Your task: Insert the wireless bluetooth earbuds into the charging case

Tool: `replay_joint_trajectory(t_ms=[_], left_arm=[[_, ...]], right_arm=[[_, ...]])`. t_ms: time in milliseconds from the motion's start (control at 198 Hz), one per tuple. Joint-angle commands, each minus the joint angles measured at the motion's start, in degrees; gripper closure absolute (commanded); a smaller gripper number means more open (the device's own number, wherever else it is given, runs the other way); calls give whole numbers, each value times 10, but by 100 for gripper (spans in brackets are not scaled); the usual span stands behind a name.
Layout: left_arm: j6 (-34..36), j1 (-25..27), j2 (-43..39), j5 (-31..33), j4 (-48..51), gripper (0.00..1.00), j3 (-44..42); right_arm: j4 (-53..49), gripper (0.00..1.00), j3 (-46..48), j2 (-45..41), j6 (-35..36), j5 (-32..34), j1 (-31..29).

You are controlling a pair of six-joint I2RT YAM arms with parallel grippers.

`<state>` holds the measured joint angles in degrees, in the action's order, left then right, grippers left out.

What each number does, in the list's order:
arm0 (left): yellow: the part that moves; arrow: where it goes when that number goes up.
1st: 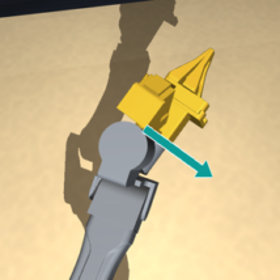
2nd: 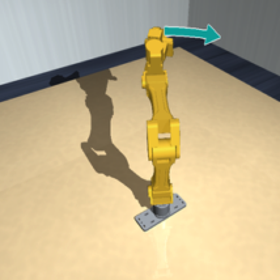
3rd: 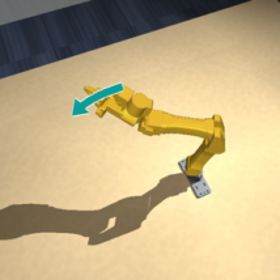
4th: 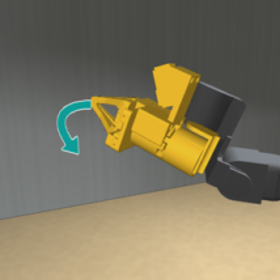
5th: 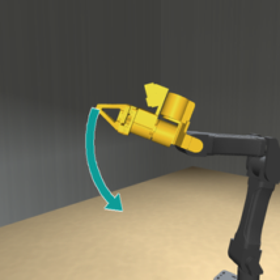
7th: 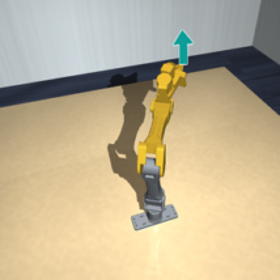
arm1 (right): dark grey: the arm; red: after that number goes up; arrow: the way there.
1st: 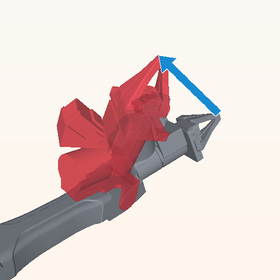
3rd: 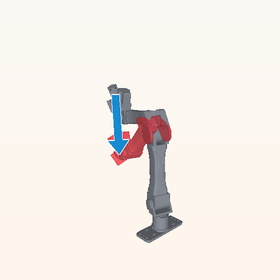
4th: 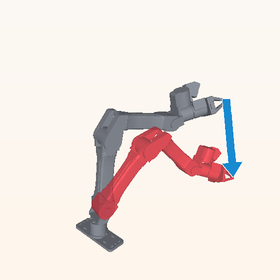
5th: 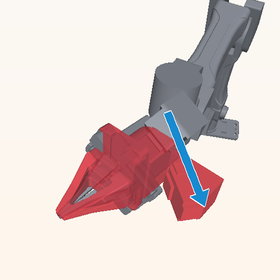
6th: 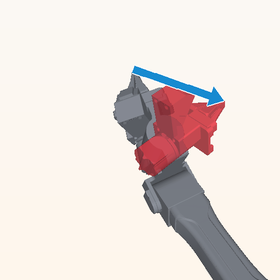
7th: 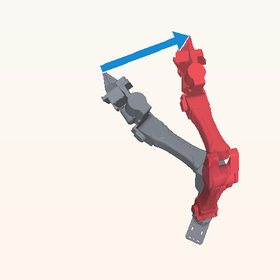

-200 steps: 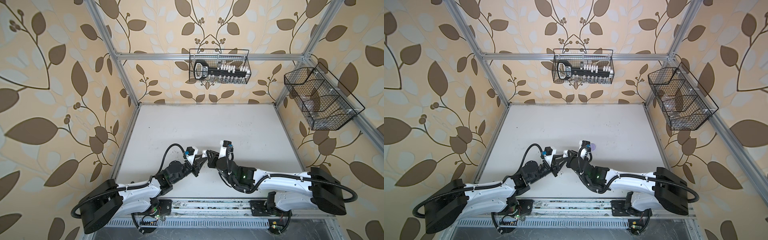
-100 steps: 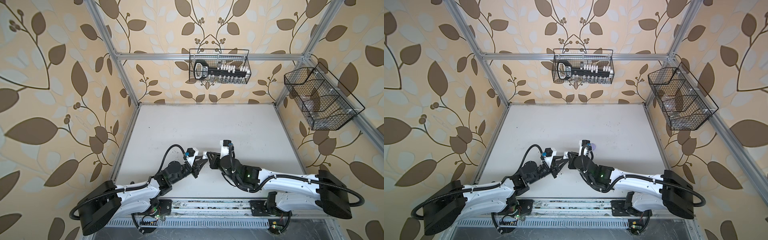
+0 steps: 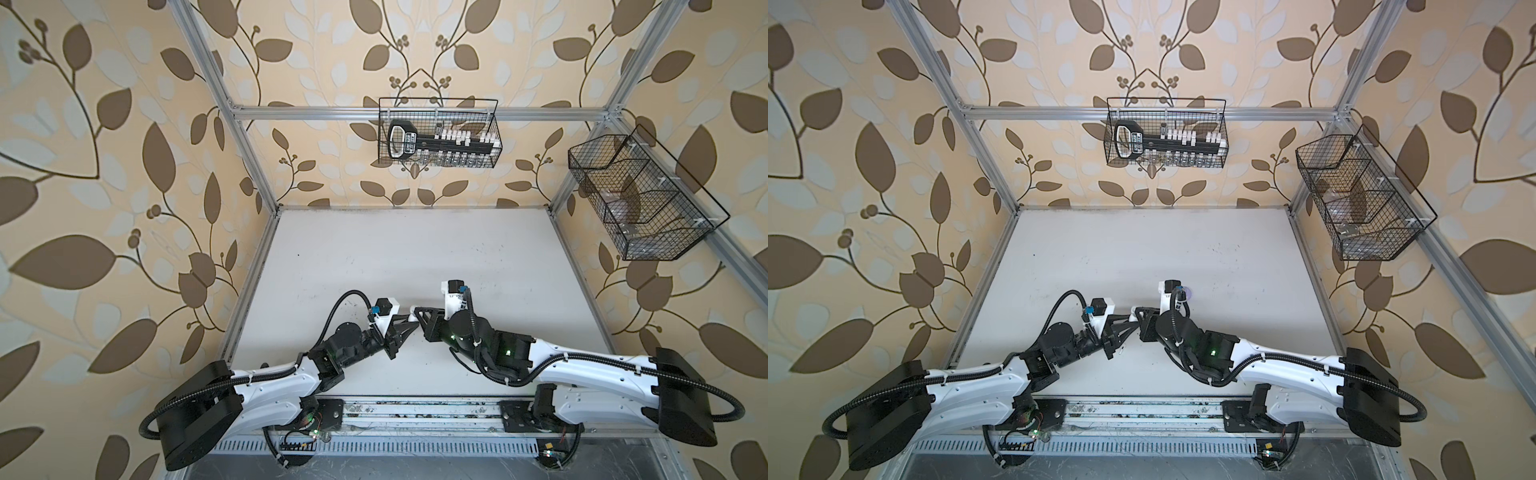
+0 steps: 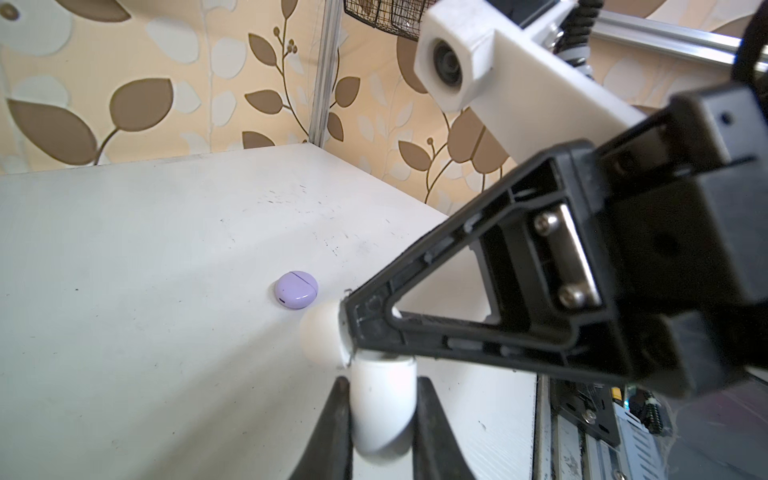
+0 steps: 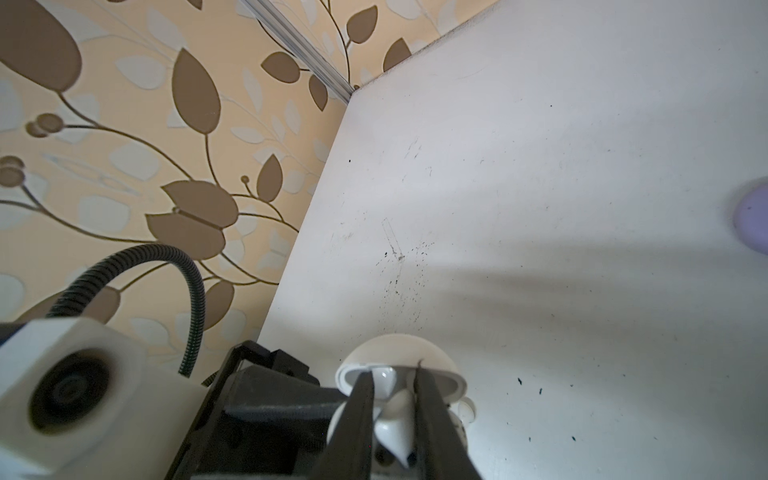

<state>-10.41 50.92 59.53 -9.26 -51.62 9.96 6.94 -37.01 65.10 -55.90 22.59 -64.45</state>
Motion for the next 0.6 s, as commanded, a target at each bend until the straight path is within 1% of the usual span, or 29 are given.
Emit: replay_joint_trajectory(t_ms=[0,252,600], left_arm=[[12,-6,-2,-12,-63,100,2],[11,-6,-11,-16,-64,99,0],[9,-6,-20,-18,-61,98,0]], right_arm=[[-39,80,20,-20,-9,-19,-9],[-55,80,33,-37,-20,-2,-15],[-81,80,26,-43,-24,11,-13]])
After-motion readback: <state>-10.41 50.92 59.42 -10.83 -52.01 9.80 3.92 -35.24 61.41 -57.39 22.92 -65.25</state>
